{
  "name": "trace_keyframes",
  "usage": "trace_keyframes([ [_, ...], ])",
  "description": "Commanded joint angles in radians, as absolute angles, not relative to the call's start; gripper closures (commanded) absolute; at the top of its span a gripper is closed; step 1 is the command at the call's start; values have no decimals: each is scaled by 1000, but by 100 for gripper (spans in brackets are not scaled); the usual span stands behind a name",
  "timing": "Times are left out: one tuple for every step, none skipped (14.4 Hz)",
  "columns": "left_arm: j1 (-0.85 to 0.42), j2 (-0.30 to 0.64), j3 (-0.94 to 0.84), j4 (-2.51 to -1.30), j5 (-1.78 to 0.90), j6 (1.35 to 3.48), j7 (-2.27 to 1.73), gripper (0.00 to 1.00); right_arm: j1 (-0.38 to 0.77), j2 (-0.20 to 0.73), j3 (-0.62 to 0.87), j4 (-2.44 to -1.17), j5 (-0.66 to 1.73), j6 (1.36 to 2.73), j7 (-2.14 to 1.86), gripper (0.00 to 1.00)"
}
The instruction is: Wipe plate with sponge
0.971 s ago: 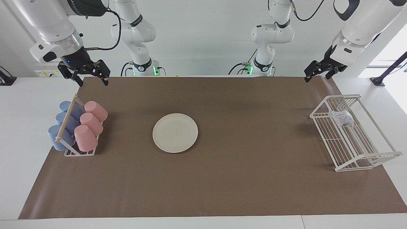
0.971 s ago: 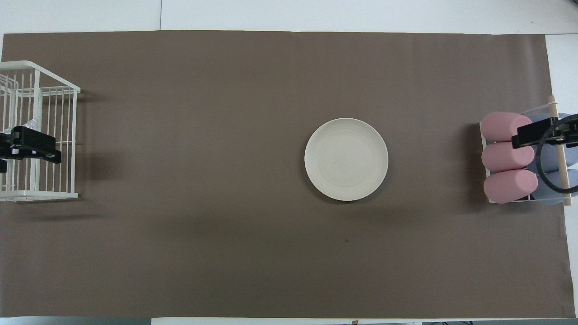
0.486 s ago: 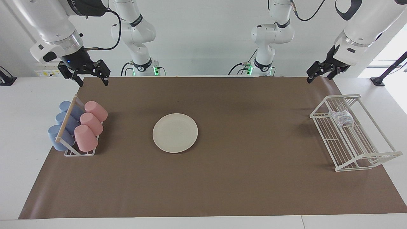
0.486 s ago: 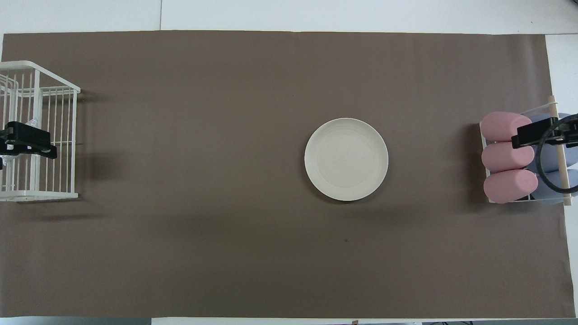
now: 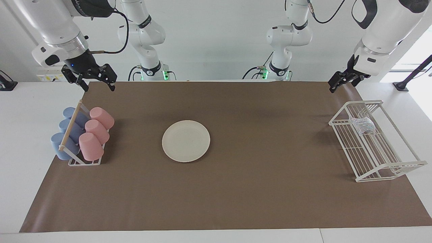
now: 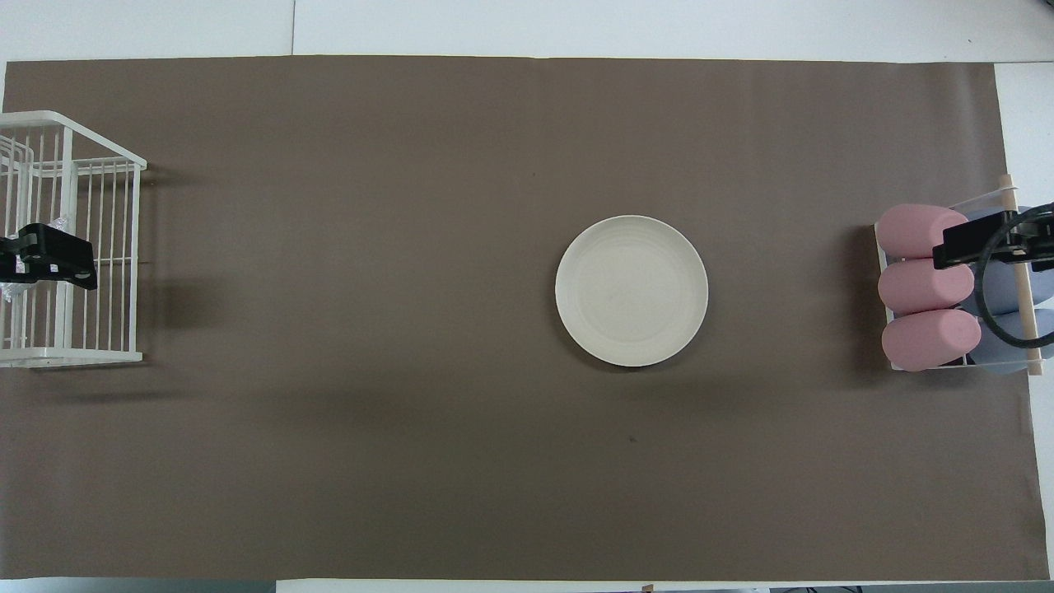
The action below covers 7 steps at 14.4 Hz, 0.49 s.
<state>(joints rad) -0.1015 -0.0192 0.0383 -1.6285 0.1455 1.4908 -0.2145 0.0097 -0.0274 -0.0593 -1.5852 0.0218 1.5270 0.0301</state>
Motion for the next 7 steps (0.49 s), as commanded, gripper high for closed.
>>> trace_keyframes([
  [-181, 58, 40, -1646, 329, 1539, -232, 0, 15, -15, -57, -1566, 21, 1511, 141, 0],
  [-201, 110, 40, -1643, 410, 1542, -230, 0, 15, -15, -52, -1566, 23, 1511, 167, 0],
  [-231, 161, 40, -1635, 501, 1555, -229, 0, 15, -15, -40, -1566, 23, 1516, 188, 0],
  [-250, 193, 40, -1641, 573, 1571, -227, 0, 15, -15, -37, -1566, 23, 1514, 218, 0],
  [-245, 202, 38, -1650, 613, 1589, -222, 0, 15, -15, -37, -1568, 23, 1513, 253, 0],
  [-238, 212, 40, -1658, 639, 1615, -218, 0, 15, -15, -37, -1568, 23, 1513, 290, 0],
  [-236, 244, 40, -1666, 710, 1629, -209, 0, 15, -17, -35, -1569, 25, 1511, 335, 0],
])
